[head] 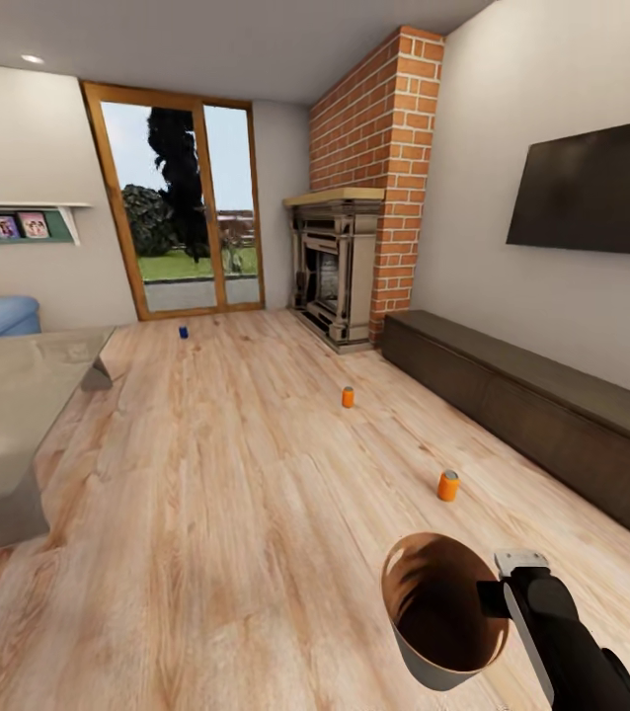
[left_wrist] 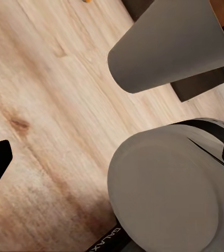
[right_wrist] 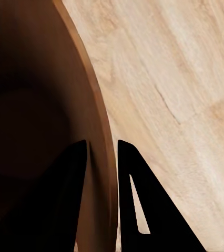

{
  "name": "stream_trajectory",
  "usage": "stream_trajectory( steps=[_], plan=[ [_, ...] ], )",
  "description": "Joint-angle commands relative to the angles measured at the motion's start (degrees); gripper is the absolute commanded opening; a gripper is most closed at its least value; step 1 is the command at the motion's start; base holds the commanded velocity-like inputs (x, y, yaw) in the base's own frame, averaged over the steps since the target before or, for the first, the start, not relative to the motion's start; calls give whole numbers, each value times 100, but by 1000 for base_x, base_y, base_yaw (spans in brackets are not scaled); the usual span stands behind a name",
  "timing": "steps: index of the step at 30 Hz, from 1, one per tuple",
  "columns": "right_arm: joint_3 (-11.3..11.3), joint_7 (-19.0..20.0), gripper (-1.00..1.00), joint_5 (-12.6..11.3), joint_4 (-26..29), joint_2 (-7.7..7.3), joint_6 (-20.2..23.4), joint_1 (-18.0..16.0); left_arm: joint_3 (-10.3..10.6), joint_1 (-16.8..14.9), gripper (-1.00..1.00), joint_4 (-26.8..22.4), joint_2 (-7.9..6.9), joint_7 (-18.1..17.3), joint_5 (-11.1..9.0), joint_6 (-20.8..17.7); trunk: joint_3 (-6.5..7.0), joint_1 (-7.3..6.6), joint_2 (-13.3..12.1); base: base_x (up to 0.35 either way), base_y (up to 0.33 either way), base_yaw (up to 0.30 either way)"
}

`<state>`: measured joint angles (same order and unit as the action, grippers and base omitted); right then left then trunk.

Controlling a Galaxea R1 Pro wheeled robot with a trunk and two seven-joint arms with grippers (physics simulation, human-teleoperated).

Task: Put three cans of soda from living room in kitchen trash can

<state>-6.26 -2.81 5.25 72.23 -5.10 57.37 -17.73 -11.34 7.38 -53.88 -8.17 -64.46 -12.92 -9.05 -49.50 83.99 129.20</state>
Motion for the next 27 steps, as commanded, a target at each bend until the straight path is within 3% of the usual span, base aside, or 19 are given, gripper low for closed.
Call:
stream_trajectory(
  steps=[1,27],
  plan=[
    [2,0,-100,-42,1,0,-3,-2,0,0,100,0,0,1,0,0,-1,0,0,0,0,-259],
    [2,0,-100,-41,-2,0,-1,-2,0,0,100,0,0,2,0,0,-100,0,0,0,0,-237]
  ],
)
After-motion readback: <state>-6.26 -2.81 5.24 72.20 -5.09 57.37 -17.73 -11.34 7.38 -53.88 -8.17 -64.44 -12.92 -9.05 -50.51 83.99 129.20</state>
